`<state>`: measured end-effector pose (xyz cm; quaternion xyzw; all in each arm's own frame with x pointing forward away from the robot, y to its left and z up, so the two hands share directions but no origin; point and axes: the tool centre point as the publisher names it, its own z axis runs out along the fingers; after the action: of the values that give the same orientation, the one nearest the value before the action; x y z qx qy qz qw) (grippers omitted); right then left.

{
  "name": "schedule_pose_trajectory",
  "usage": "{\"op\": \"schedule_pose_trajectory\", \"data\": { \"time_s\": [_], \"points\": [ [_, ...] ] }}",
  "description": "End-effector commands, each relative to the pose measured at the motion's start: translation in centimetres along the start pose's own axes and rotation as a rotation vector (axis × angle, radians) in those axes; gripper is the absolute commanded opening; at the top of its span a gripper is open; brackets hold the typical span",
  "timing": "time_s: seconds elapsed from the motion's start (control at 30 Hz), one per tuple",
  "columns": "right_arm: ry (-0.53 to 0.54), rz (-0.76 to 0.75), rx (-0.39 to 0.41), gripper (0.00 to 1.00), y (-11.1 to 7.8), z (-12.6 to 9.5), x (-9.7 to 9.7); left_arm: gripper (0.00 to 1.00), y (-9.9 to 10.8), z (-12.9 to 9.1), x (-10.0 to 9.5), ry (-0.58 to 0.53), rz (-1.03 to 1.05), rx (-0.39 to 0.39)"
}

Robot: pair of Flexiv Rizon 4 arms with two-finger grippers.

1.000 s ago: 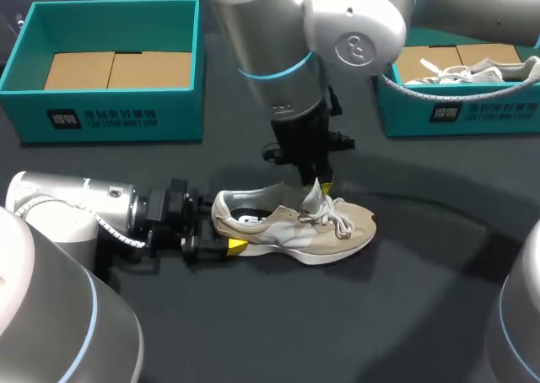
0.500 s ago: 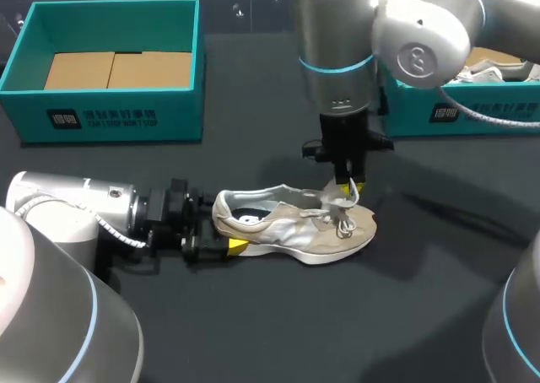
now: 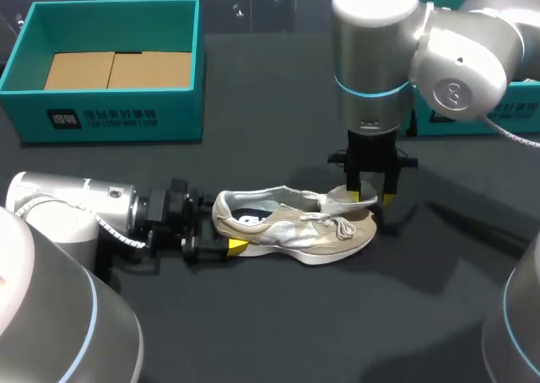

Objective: Take the shoe out of the shoebox, open the shoe tongue, remove and reinsert the insole, then place the shoe into the shoebox

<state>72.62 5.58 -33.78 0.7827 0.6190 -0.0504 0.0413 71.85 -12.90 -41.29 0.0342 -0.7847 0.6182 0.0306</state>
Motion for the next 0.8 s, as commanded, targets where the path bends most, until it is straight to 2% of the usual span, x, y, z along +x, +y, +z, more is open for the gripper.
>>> {"op": "schedule_pose_trajectory", "data": {
  "time_s": [0.03, 0.2, 0.37, 0.57, 0.8],
  "points": [
    [0.085, 0.003, -0.020, 0.47, -0.5, 0.3, -0.8, 0.00, 0.4, 0.0, 0.3, -0.003, -0.001, 0.000],
    [0.059, 0.013, -0.017, 0.47, -0.4, -0.4, -1.2, 0.00, 0.4, 0.0, 0.3, -0.003, -0.001, 0.000],
    [-0.002, -0.005, -0.037, 0.47, -0.5, -3.9, -0.9, 0.00, 0.4, 0.0, 0.3, -0.003, -0.001, 0.000],
    [-0.057, -0.093, -0.077, 0.45, -0.9, -8.7, 0.9, 0.00, 0.4, 0.0, 0.3, -0.003, -0.001, 0.000],
    [-0.122, -0.271, -0.092, 0.41, -1.4, -12.2, 4.2, 0.00, 0.4, 0.0, 0.3, -0.003, -0.001, 0.000]
  ]
}}
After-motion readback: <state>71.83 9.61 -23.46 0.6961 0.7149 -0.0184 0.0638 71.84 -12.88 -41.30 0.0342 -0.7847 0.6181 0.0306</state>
